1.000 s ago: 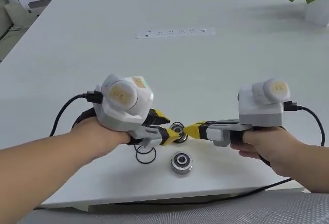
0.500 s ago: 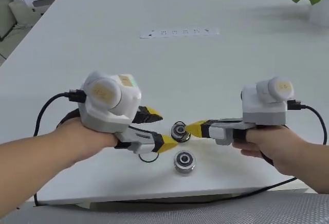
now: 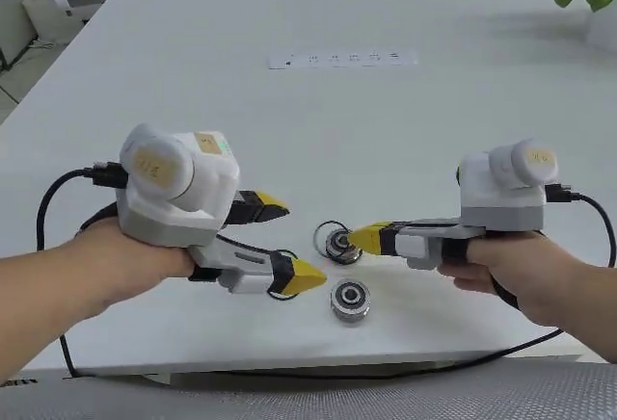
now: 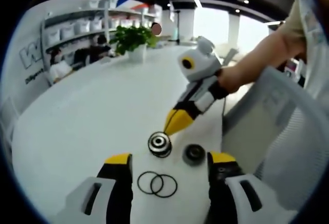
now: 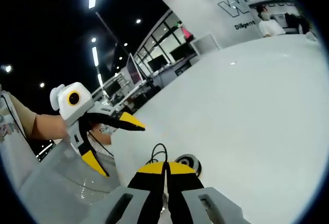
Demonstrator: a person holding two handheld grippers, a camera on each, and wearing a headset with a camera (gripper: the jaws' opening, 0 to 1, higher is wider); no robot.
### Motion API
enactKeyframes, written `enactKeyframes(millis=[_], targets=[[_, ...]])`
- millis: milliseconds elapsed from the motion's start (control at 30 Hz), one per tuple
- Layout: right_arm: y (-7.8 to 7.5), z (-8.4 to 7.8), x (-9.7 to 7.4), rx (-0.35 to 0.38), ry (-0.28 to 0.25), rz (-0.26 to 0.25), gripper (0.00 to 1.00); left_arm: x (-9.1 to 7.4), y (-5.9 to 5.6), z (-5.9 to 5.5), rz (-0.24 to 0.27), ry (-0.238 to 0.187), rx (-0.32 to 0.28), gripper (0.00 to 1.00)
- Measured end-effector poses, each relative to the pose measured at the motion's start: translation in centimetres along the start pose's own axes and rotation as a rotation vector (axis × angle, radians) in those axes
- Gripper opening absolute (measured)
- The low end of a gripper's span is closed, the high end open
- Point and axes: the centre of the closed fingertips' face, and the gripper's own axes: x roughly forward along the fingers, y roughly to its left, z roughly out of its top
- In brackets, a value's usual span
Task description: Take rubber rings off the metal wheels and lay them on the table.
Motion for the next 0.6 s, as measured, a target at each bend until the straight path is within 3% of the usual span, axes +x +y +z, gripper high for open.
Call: enactKeyframes(millis=[600], targets=[[2.1,0.1,1.7,-0.022,0.064,0.068,0.0,-2.4,0.6,-1.4,0.032,0.0,-0.033,0.7]])
